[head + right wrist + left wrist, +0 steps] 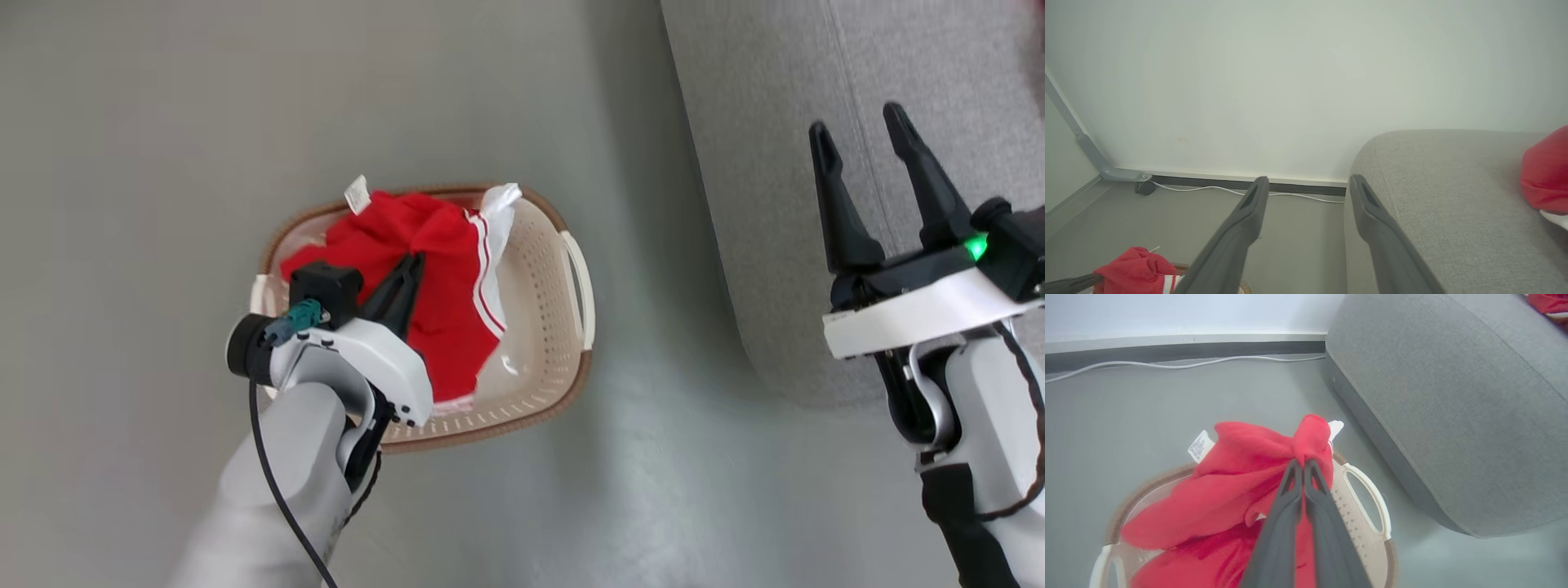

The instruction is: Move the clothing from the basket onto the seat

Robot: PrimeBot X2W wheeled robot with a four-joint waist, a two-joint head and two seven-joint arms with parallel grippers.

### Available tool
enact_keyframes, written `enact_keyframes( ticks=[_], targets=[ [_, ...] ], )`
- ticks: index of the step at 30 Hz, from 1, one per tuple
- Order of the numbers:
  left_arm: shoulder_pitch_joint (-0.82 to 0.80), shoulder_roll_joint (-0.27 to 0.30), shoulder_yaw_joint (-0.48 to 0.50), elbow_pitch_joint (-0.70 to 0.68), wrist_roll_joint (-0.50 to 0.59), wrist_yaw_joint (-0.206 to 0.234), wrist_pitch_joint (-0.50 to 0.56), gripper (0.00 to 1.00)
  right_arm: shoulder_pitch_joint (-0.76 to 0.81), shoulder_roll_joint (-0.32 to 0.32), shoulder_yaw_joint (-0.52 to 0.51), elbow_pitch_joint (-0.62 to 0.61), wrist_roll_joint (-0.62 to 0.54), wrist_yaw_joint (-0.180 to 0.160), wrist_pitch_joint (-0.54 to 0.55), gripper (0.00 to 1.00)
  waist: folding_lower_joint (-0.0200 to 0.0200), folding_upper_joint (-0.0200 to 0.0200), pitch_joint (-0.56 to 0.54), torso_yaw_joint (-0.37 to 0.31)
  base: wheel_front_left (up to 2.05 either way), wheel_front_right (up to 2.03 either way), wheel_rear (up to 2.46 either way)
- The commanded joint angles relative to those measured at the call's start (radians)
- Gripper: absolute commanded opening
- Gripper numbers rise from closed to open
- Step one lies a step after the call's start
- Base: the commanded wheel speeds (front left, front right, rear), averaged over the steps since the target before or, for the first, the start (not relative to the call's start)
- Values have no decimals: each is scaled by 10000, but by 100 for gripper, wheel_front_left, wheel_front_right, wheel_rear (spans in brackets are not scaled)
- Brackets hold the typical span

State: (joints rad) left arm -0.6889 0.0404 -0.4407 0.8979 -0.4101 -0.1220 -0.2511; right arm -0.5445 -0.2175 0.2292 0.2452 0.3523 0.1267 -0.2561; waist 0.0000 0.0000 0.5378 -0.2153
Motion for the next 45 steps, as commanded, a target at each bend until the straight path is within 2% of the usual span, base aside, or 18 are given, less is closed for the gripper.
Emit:
enact_keyframes(
  ticks=[1,11,21,32,35,45],
  targets=[
    [232,101,160,-367,-78,-32,-106,0,405,-121,42,-120,-91,40,-57,100,0,0,-780,524,0,0,0],
    [1428,100,89,-1734,-109,-62,-106,0,1532,-66,-241,539,-282,40,-57,100,0,0,-2714,1155,0,0,0],
    [1968,159,217,-2733,105,-83,-106,0,2433,163,-242,966,-574,40,-57,100,0,0,-4058,1530,0,0,0],
    [1493,800,-502,-3980,-382,-85,-106,0,2880,304,-373,1091,-730,40,-57,100,0,0,-4558,1739,0,0,0],
    [1190,1131,-578,-4313,-485,-85,-106,0,2927,360,-420,1085,-754,40,-57,100,0,0,-4592,1747,0,0,0],
    [248,1773,-859,-5188,-352,-85,201,0,2975,481,-491,1082,-807,40,-57,100,0,0,-4558,1758,0,0,0]
  ],
)
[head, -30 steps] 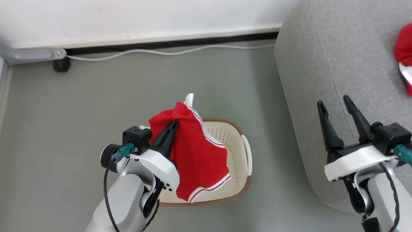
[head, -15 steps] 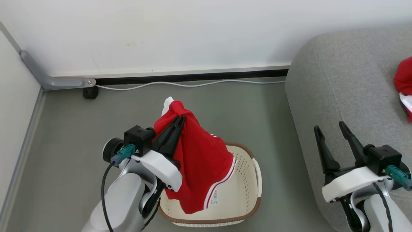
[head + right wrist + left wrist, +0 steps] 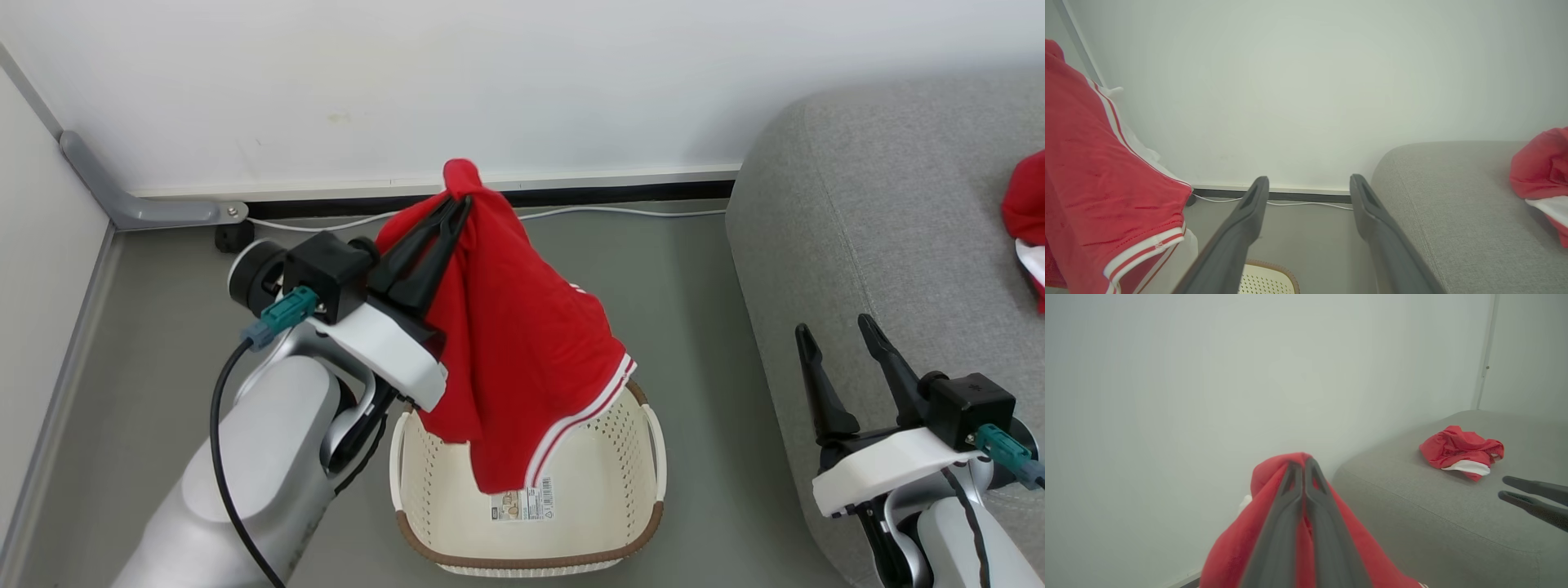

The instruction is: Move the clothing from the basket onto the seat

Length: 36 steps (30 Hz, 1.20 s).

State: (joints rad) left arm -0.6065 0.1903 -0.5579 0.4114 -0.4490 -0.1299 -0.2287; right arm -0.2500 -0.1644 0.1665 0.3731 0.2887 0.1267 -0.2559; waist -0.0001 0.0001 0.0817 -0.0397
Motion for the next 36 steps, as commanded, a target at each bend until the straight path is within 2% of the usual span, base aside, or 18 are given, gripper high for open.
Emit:
enact_keyframes(
  ticks=[1,10,15,28,36],
  targets=[
    [-659,325,288,-415,79,-7,35,0,29,-43,149,-194,-175,40,-59,100,1,-1,8,0,0,0,0],
    [-1076,524,276,-923,62,35,341,0,-54,-48,275,-172,-151,40,-59,100,1,-1,54,-37,0,0,0],
    [-1130,525,287,-1002,25,95,317,0,-202,-54,697,-410,-86,40,-59,100,1,-1,82,-50,0,0,0],
    [-1158,287,52,-992,16,169,184,0,-1357,-143,3736,-1356,937,40,-59,100,1,-1,141,75,0,0,0],
    [-1235,152,-136,-957,33,163,117,0,-2004,-125,4887,-1065,1090,40,-59,100,1,-1,179,193,0,0,0]
  ],
)
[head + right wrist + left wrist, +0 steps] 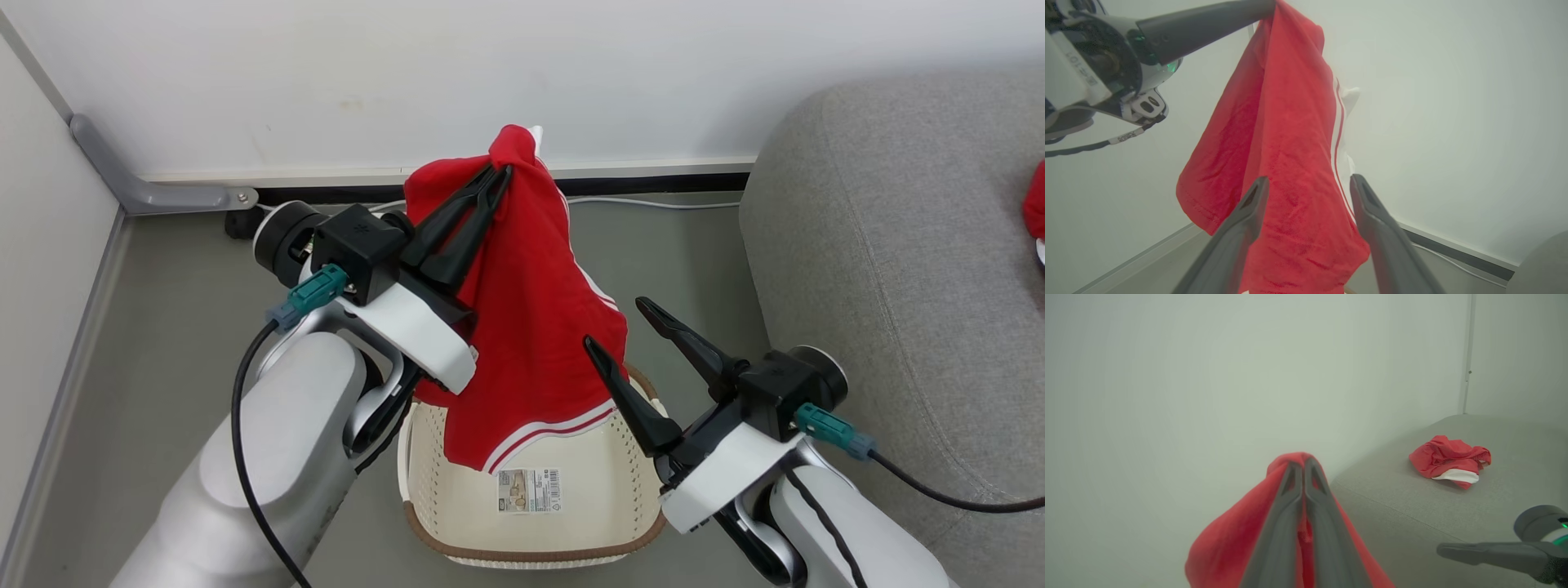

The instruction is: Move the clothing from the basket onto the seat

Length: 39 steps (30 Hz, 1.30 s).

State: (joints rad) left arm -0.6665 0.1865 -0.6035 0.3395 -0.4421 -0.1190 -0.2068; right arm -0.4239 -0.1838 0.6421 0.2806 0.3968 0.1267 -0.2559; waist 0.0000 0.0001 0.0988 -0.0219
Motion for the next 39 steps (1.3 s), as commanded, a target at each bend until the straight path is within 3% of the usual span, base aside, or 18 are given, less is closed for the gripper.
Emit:
enact_keyframes(
  ticks=[1,21,22,23,24,31,32,33,34,39],
  targets=[
    [-635,191,320,-238,-36,54,-101,0,-265,69,132,-141,9,40,-59,100,0,-1,9,16,0,0,0],
    [-902,-348,-364,-178,-94,-17,-287,0,-1837,1067,596,2591,-244,40,-59,100,0,-1,207,549,0,0,0],
    [-891,-365,-387,-166,-98,-18,-301,0,-1898,1097,627,2800,-245,40,-59,82,0,-1,209,565,0,0,0],
    [-879,-377,-406,-154,-97,-20,-316,0,-1960,1128,628,2944,-221,40,-59,45,0,-1,215,576,0,0,0],
    [-868,-394,-420,-142,-110,-21,-329,0,-2018,1156,648,3094,-182,40,-59,0,0,-1,219,586,0,0,0],
    [-858,-418,-423,24,-121,7,-428,0,-2214,1254,556,2995,115,40,-59,0,0,-1,318,512,0,0,0],
    [-852,-424,-418,53,-107,15,-441,18,-2193,1255,520,2926,109,40,-59,0,0,-1,329,488,0,0,0],
    [-846,-434,-411,81,-96,20,-455,45,-2170,1247,489,2870,102,40,-59,0,0,-1,338,464,0,0,0],
    [-838,-439,-404,108,-80,22,-468,99,-2151,1237,448,2790,84,40,-59,0,0,-1,347,434,0,0,0],
    [-759,-471,-336,258,-76,15,-514,100,-2012,1181,177,2262,2,40,-59,0,0,-1,388,295,0,0,0]
  ],
)
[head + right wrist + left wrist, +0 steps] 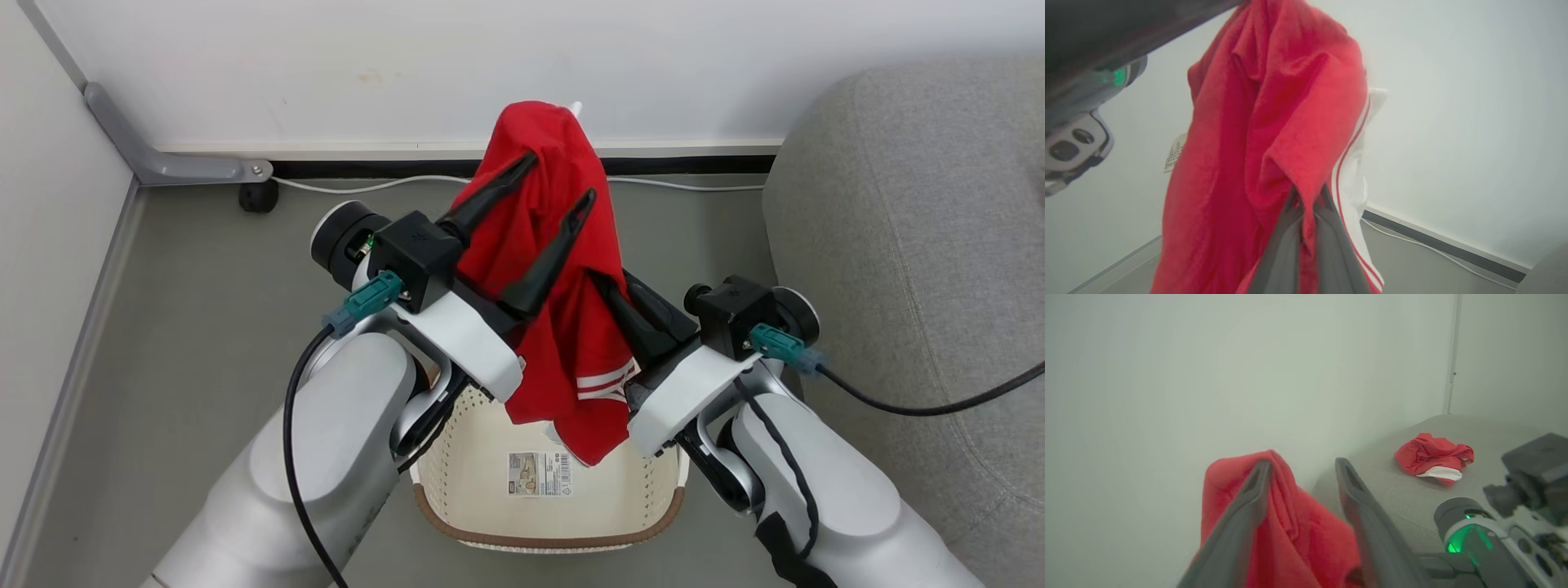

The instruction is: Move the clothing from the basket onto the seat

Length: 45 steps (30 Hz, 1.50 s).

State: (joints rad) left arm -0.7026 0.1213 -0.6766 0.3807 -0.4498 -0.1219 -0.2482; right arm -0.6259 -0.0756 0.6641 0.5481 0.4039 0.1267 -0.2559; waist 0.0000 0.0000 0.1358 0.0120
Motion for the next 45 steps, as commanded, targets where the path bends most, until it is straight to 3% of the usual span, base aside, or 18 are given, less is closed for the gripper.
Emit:
enact_keyframes(
  ticks=[1,8,16,27,45],
  targets=[
    [-380,180,405,-118,0,40,-106,100,44,83,-109,-525,-108,40,-59,0,0,0,20,-71,0,0,0],
    [-187,195,522,88,-37,14,-128,100,306,-30,-565,-987,-230,40,-59,0,0,0,16,-390,0,0,0],
    [240,152,776,205,53,-24,-133,100,708,-246,-1339,-1490,-341,40,-59,0,0,0,-2,-1224,0,0,0],
    [858,-92,1089,335,330,-69,-134,100,1038,-546,-2332,-2286,-394,40,-59,0,0,0,-23,-2734,0,0,0],
    [1674,-186,1360,292,281,-87,-135,100,1388,-633,-3129,-3122,-330,40,-59,0,0,0,-160,-5434,0,0,0]
  ],
)
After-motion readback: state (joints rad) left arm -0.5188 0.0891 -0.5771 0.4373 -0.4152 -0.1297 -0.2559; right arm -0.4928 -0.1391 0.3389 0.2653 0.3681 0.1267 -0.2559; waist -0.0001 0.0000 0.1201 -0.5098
